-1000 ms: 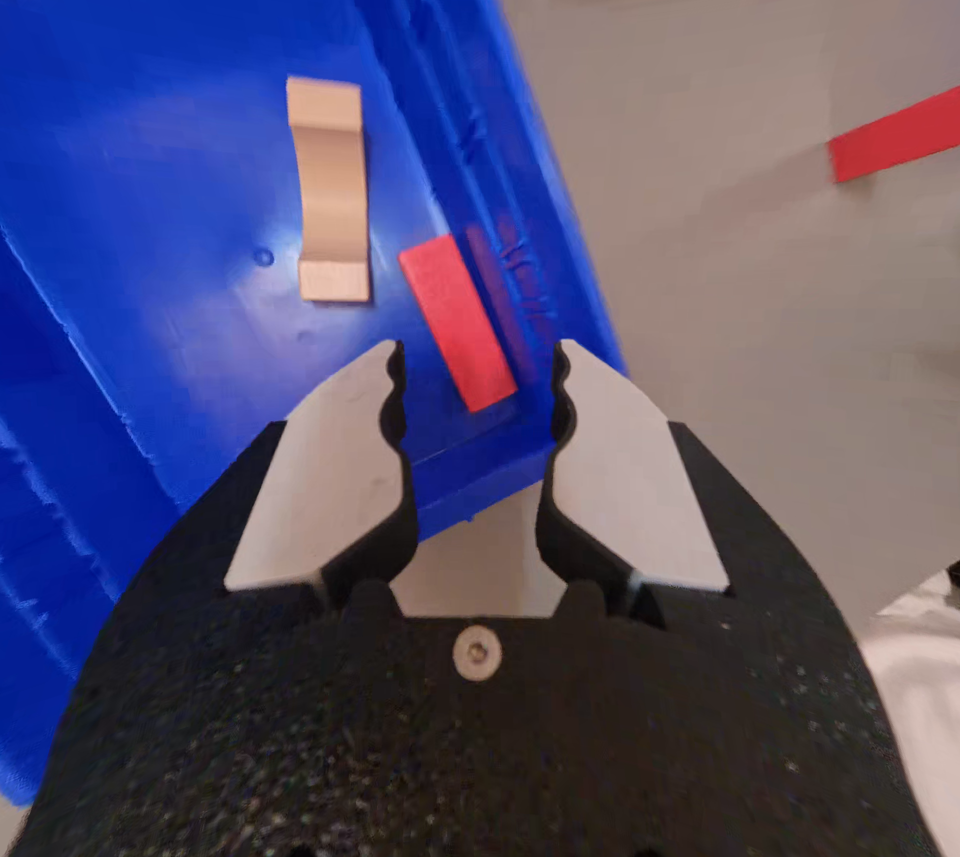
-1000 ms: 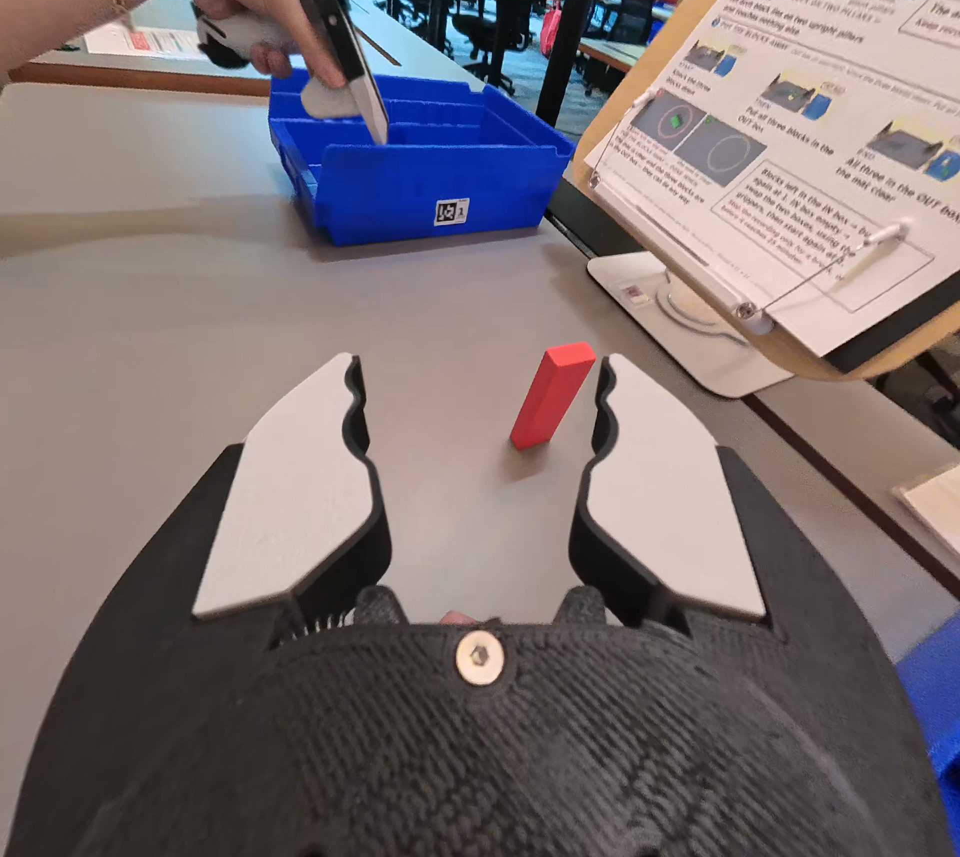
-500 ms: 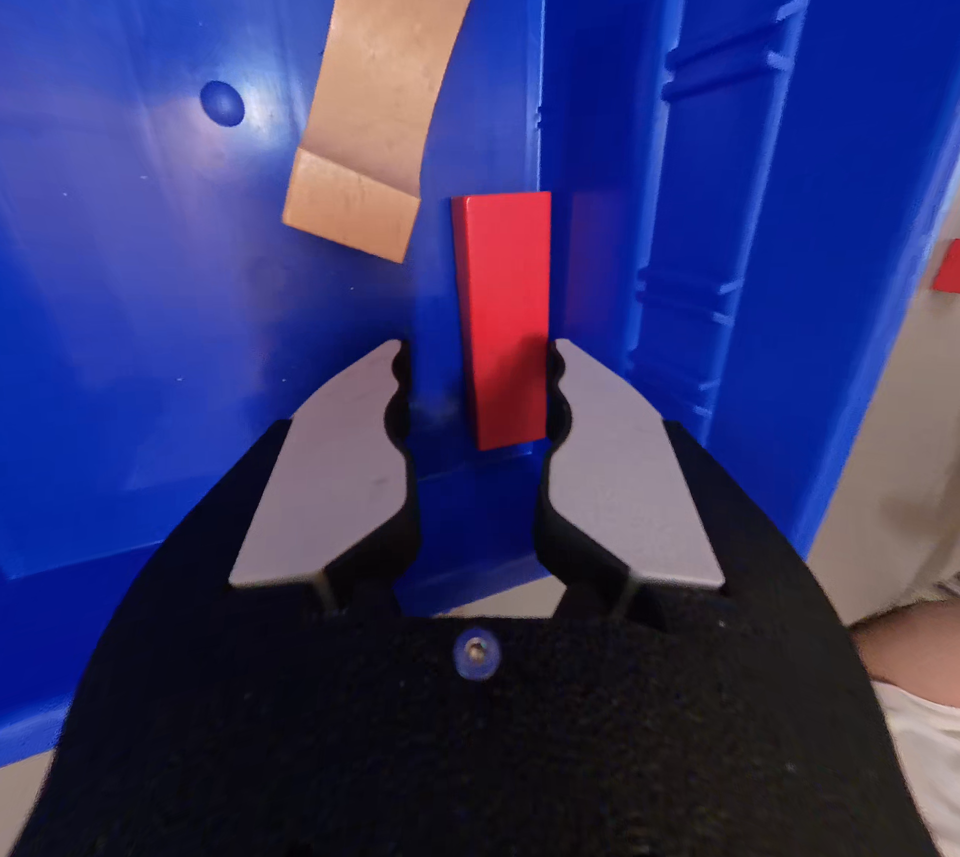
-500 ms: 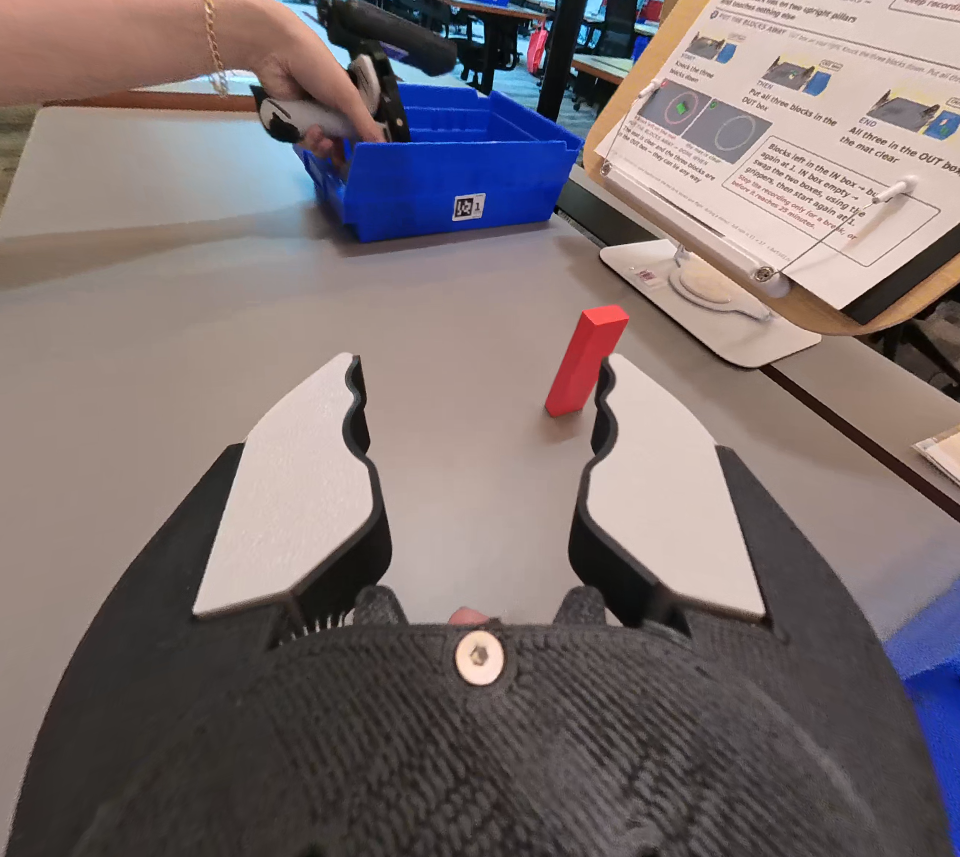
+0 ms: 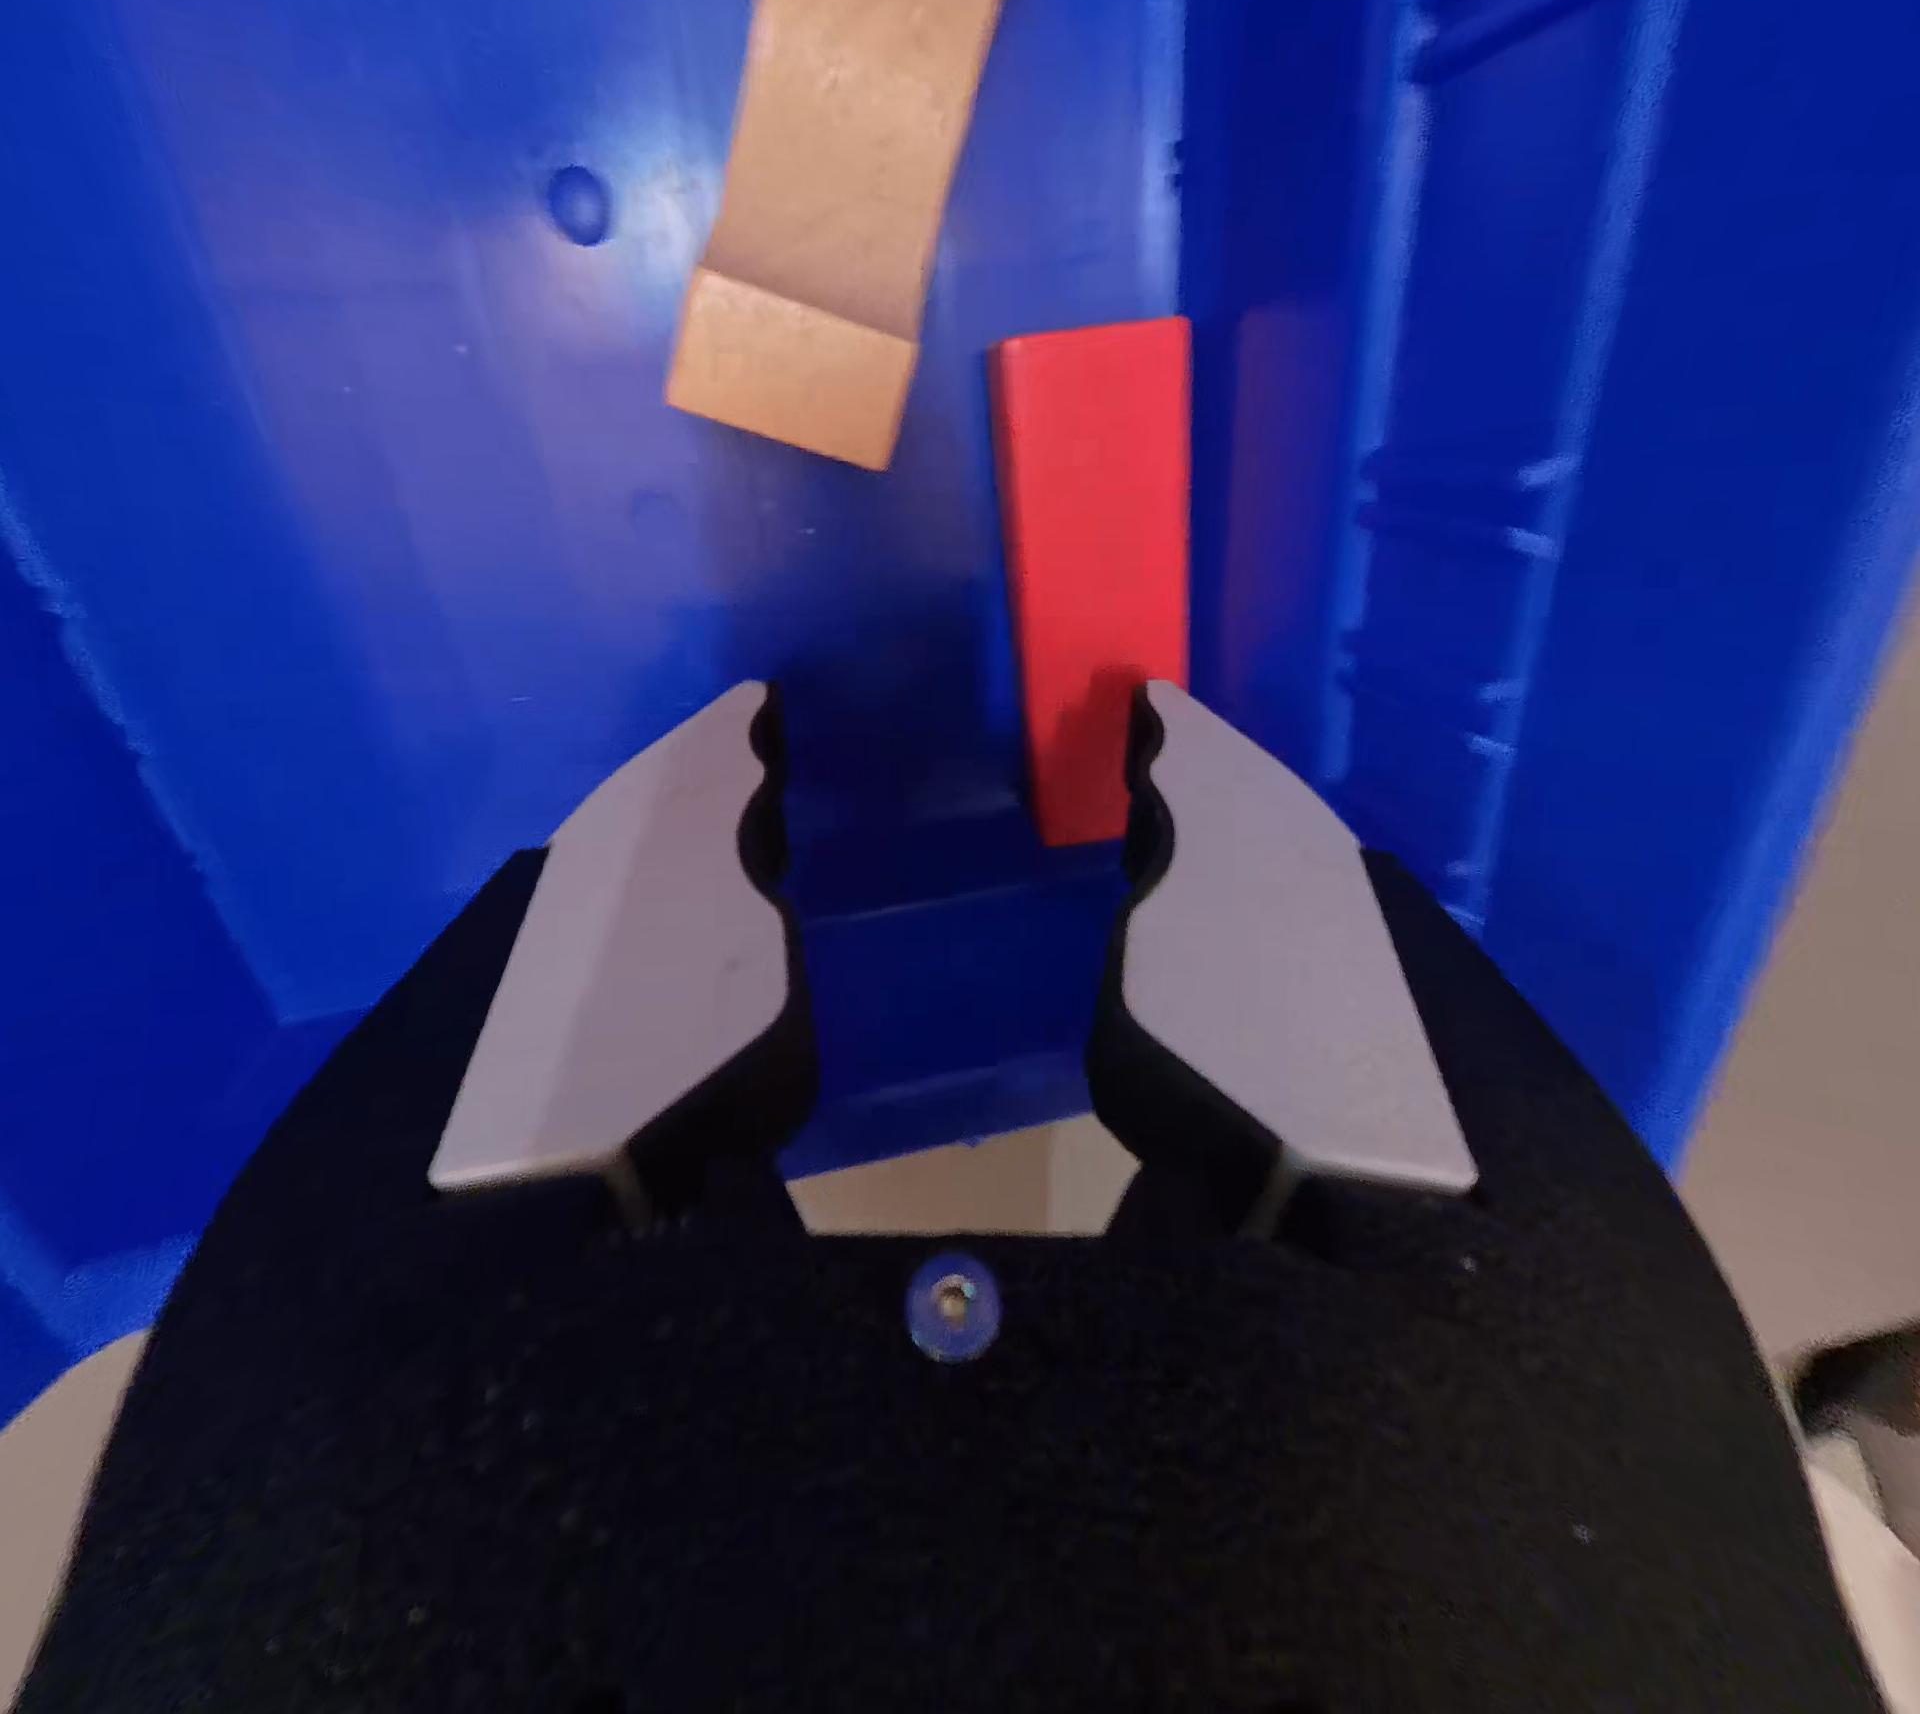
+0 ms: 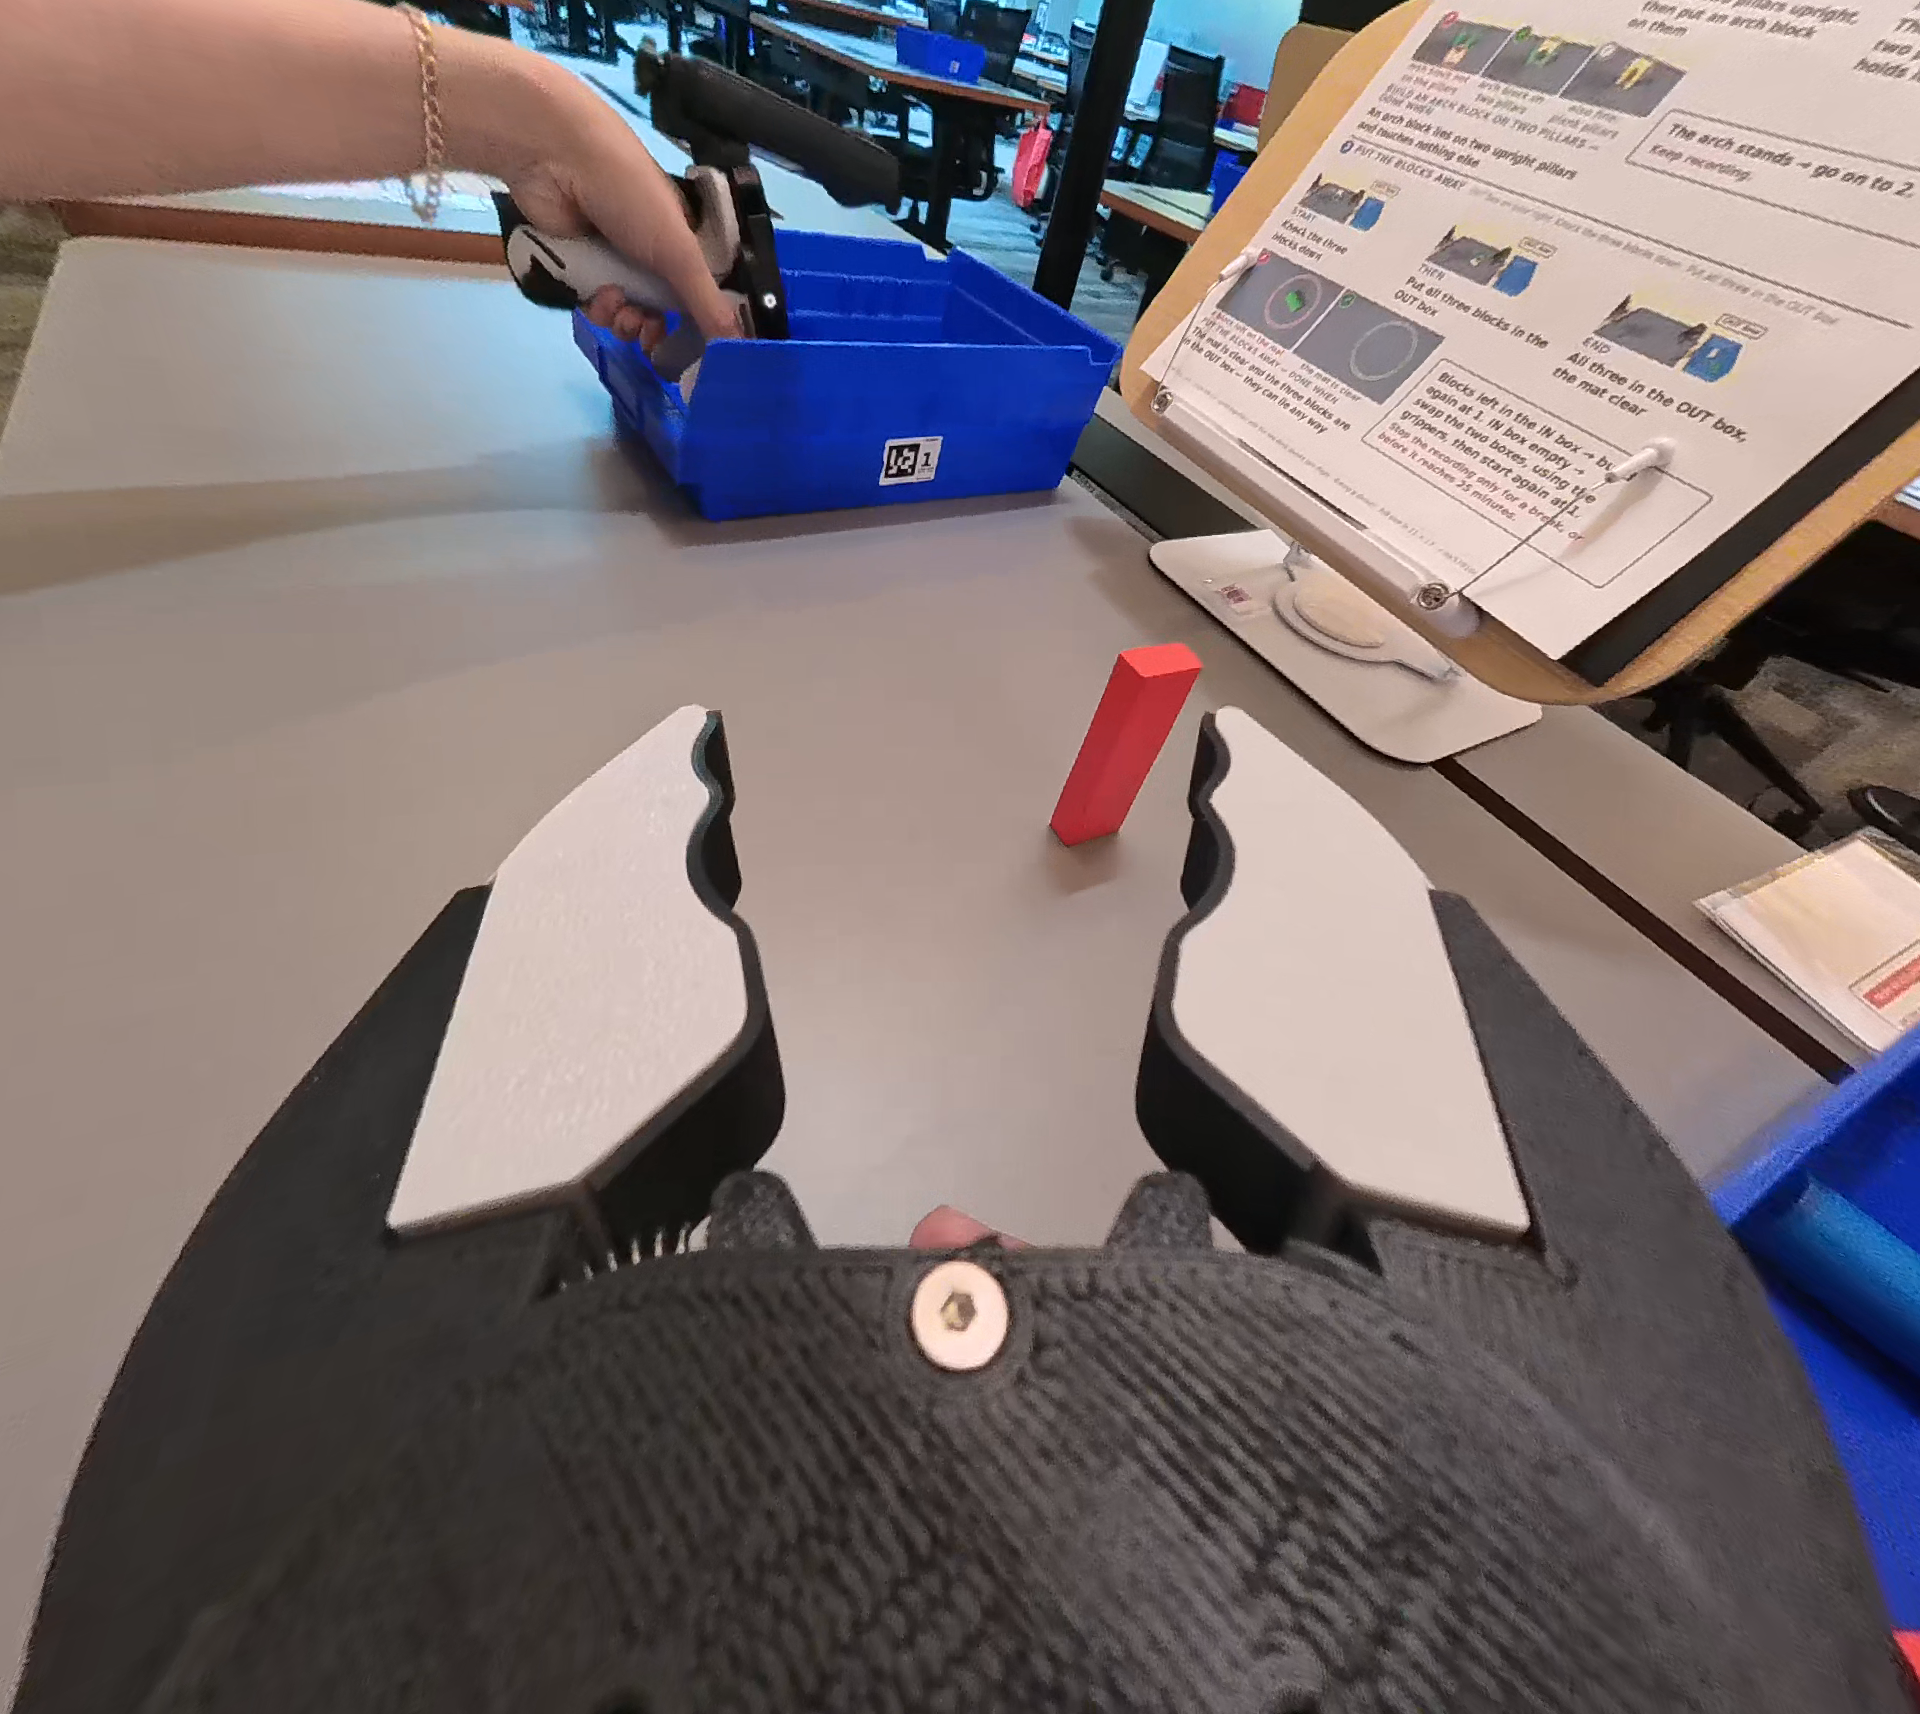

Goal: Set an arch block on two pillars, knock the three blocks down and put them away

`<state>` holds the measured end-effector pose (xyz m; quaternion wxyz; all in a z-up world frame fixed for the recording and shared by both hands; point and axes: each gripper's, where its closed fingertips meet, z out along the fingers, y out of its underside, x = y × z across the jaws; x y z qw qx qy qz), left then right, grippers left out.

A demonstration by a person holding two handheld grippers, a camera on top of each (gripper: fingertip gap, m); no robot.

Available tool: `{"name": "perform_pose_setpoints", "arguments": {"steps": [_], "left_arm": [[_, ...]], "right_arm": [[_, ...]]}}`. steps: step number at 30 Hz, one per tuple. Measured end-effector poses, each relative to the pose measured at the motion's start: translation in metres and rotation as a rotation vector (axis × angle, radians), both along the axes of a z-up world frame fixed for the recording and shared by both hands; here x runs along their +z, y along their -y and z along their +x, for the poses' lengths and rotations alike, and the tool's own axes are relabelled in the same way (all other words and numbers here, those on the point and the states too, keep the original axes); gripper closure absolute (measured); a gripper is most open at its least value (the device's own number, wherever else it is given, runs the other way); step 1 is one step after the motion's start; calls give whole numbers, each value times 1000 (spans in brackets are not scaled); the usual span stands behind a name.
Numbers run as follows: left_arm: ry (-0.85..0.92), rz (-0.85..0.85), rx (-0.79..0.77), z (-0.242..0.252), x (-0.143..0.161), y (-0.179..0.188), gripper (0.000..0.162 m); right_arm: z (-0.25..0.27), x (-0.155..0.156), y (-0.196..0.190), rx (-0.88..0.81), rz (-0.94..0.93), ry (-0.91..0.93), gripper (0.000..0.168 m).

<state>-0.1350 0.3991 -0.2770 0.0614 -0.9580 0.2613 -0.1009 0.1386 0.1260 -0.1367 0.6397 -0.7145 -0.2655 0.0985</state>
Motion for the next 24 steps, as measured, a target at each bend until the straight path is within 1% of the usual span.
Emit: {"name": "perform_pose_setpoints", "arguments": {"steps": [1, 2, 3, 4, 6, 9, 11, 12, 13, 15, 16, 17, 19, 24], "left_arm": [[45, -25, -6, 8, 3, 5, 99], [79, -46, -8, 15, 5, 9, 112], [82, -54, -13, 18, 5, 11, 115], [61, -54, -18, 17, 4, 11, 114], [21, -63, -31, 17, 0, 10, 115], [5, -75, -138, 19, -2, 13, 124], [-13, -49, -189, 19, -1, 12, 121], [-20, -33, -200, 18, -1, 10, 116], [-27, -26, -189, 16, -2, 9, 109], [-12, -45, -153, 13, -3, 8, 106], [-15, -41, -145, 10, -4, 6, 95], [-20, -34, -140, 6, -5, 3, 89], [-1, -42, -140, 2, -6, 1, 88], [41, -40, -176, -2, -1, 0, 95]], "right_arm": [[1, 1, 0, -2, 4, -7, 83], [2, 2, 1, -5, 5, -11, 84], [3, 1, 1, -5, 3, -12, 83], [4, 1, 1, -6, 2, -10, 83], [4, 0, 2, -6, 0, -8, 83], [4, -1, 4, 4, 0, -4, 83], [7, -3, 4, -3, -6, -4, 83], [9, -3, 3, -8, -9, -10, 83], [11, -4, 2, -12, -10, -21, 83], [12, -3, 0, -12, -10, -50, 84], [11, -3, 0, -10, -12, -62, 84], [11, -4, -1, -10, -14, -66, 84], [10, -7, -1, -10, -22, -58, 84], [8, -15, -4, -12, -50, -28, 84]]}}
